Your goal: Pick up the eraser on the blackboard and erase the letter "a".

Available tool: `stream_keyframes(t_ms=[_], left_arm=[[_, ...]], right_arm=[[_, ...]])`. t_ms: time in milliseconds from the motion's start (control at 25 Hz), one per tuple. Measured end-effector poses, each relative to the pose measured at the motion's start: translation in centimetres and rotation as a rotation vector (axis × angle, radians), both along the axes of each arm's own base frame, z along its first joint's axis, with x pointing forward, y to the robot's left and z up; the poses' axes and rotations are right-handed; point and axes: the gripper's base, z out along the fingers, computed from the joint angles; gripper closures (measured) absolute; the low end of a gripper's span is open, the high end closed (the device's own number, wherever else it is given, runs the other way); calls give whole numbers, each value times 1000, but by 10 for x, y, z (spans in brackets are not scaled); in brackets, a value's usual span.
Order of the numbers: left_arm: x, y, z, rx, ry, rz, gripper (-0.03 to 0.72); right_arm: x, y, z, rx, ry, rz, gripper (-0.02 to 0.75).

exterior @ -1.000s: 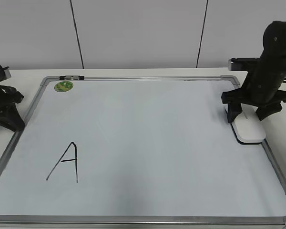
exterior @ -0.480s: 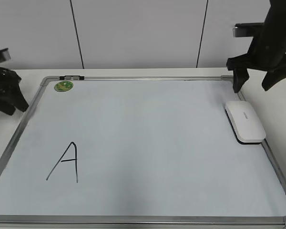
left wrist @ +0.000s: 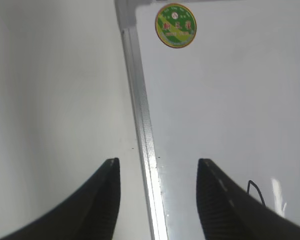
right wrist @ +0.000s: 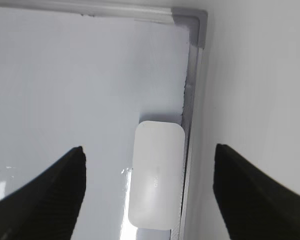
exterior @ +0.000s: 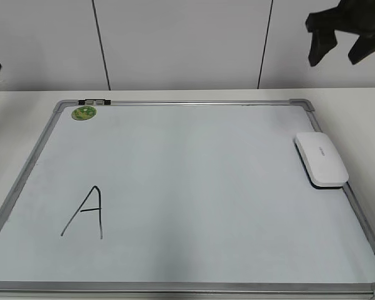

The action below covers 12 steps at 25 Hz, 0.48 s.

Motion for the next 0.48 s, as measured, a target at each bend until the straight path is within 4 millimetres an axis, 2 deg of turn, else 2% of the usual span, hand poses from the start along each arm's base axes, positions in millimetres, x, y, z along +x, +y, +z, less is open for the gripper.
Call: stream_keyframes(t_ms=[120,280,360,480], left_arm=[[-24,-1,43,50,-91,17,323],[-71,-8,91,71,-197,20,322],[-99,-13,105,75,-225,19,321],[-133,-20,112,56,-234,16,321]], right_arm=[[-20,-1,37,4,-83,4,149],[-54,-4,80,8,-180,8,149],[-71,-5,98,9,-225,12,149],[-100,-7,120,9,-280,18,149]])
